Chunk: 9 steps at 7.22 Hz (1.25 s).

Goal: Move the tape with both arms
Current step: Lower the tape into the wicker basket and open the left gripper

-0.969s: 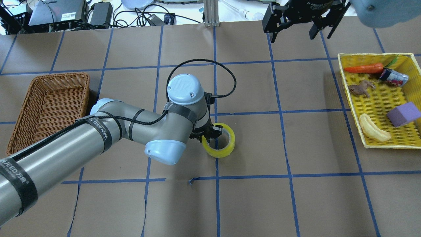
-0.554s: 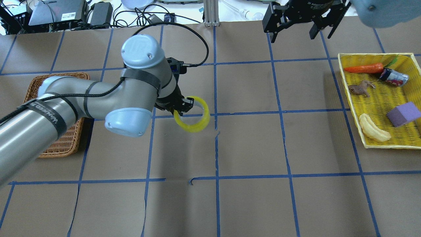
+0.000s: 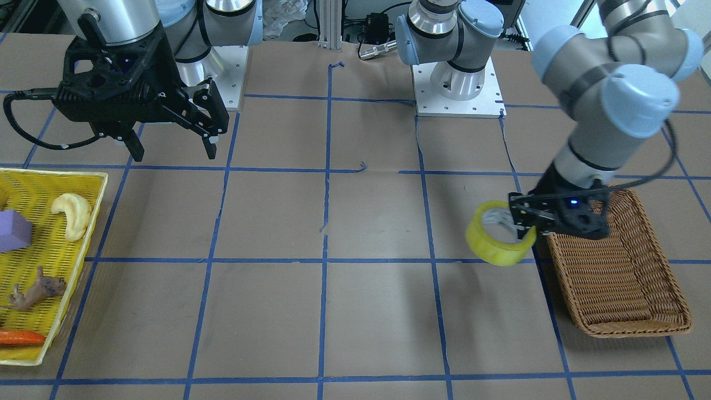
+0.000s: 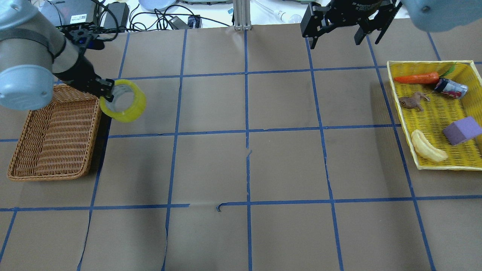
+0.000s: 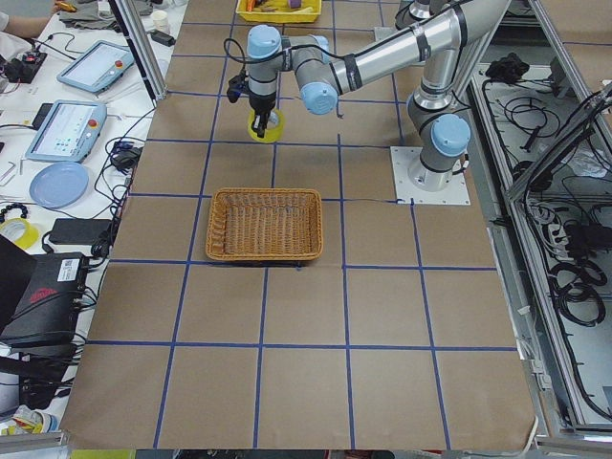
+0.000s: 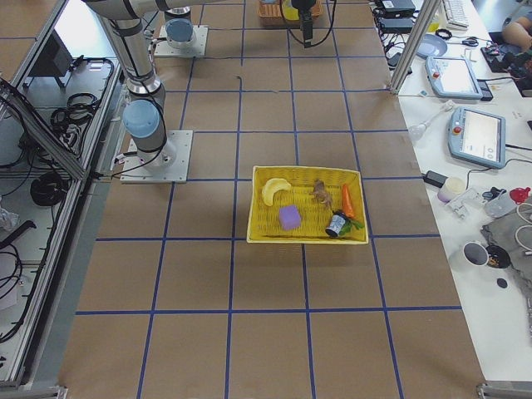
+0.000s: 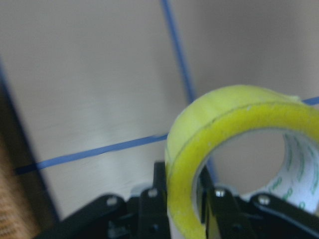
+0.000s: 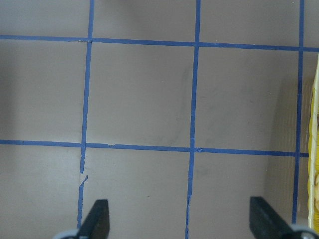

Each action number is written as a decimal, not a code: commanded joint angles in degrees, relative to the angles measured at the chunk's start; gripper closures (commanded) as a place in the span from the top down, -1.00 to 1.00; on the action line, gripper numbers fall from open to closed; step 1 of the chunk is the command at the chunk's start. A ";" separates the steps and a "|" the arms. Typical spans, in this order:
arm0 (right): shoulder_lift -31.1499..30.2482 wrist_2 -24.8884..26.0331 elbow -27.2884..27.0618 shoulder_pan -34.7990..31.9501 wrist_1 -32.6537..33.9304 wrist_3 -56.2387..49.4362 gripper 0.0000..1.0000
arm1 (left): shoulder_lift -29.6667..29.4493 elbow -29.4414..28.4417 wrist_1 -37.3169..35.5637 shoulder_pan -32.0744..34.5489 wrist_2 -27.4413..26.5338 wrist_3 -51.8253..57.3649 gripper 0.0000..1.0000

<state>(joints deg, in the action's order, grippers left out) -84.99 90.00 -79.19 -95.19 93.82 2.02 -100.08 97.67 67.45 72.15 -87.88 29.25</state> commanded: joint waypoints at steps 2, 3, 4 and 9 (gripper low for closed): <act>-0.17 0.00 -0.35 0.00 0.05 0.00 1.00 | -8.34 -8.80 3.65 -12.17 -0.28 6.03 -1.00; -0.17 0.00 -0.35 0.00 0.05 0.00 1.00 | -10.98 -9.07 3.39 -13.60 -0.45 10.69 -1.00; -0.17 0.00 -0.35 0.00 -0.04 0.00 1.00 | -12.40 -8.64 2.86 -14.74 -0.45 11.26 -1.00; -0.26 0.00 -0.53 0.00 -0.04 0.00 1.00 | -18.74 -8.11 -2.94 -18.62 -0.37 16.27 -0.57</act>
<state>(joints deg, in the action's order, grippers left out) -85.19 90.00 -79.60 -95.19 93.79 2.02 -117.89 89.58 65.39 53.75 -88.25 45.29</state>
